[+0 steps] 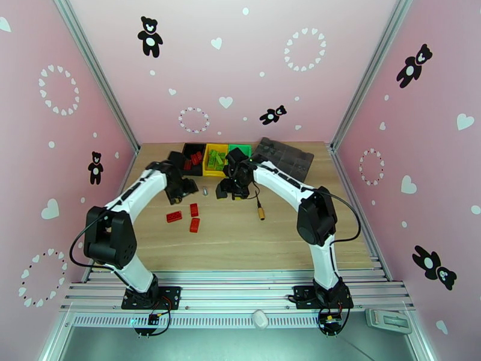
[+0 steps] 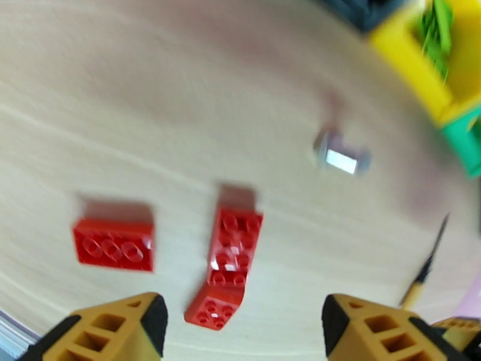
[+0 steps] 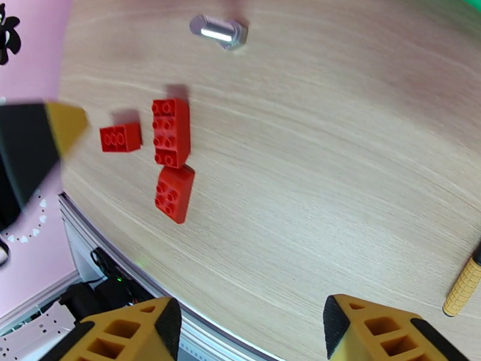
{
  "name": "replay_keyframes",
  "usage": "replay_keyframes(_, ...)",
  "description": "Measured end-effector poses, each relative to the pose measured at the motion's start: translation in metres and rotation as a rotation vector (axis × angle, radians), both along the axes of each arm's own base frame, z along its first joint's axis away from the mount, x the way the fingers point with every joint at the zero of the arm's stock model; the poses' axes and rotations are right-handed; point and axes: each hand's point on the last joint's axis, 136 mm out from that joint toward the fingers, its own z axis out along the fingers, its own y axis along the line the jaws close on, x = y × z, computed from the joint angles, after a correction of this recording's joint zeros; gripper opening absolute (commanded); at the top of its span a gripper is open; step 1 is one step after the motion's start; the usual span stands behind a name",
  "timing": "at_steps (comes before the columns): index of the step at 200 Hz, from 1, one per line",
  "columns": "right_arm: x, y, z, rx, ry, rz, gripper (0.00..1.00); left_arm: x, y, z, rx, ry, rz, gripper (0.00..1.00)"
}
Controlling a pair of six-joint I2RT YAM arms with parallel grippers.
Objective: Sort the legos into containers by color
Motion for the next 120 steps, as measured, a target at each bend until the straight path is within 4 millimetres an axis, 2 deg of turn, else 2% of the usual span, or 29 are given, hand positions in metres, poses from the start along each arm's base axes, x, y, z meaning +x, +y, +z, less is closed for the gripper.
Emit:
replay_keyframes(30, -0.003, -0.003, -0.006, -0.015, 0.003, 0.014, 0.67, -0.013, -0.014, -0.018, 0.04, 0.042, -0.026, 0.72)
replay_keyframes(82, -0.017, -0.018, -0.034, -0.079, 0.061, 0.019, 0.67, -0.02, -0.012, -0.048, 0.071, 0.118, -0.015, 0.7)
replay_keyframes(120, -0.023, -0.023, -0.035, -0.088, 0.067, 0.018, 0.67, -0.02, -0.012, -0.07, 0.089, 0.164, -0.017, 0.67)
